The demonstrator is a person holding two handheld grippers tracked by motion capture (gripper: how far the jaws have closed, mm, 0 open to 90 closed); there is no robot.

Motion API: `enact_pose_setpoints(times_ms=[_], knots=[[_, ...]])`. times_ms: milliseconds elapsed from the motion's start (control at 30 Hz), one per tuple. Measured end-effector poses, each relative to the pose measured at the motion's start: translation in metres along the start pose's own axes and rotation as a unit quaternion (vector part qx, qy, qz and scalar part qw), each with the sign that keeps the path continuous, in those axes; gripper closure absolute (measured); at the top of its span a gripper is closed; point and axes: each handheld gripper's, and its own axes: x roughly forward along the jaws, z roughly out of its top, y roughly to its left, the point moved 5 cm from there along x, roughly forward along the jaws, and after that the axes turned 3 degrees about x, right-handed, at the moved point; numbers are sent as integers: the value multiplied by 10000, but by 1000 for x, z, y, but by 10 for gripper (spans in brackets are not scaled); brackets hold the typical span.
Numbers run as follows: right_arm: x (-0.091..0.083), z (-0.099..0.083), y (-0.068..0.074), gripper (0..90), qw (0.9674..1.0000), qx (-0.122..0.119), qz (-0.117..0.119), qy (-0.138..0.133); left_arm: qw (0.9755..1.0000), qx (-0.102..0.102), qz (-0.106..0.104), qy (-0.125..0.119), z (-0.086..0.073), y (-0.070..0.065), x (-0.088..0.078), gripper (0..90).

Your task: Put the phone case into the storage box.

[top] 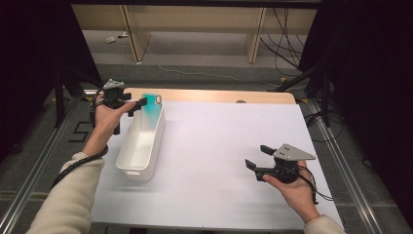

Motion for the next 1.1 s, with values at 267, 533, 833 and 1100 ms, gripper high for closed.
enact_pose_setpoints(times_ms=[267,533,833,1100], knots=[[-2,0,-2,229,9999,-76,-91,64,10000,-30,-87,-38,-4,-9,-16,75],[-1,2,-3,227,9999,-88,-108,-68,9998,29,-174,-116,-12,-19,-30,14],[0,2,-3,225,9998,-90,-97,-113,9988,175,-407,-187,-20,-42,-40,0],[-1,2,-2,224,10000,12,-64,-56,9974,260,-624,-231,-23,-55,-47,4]])
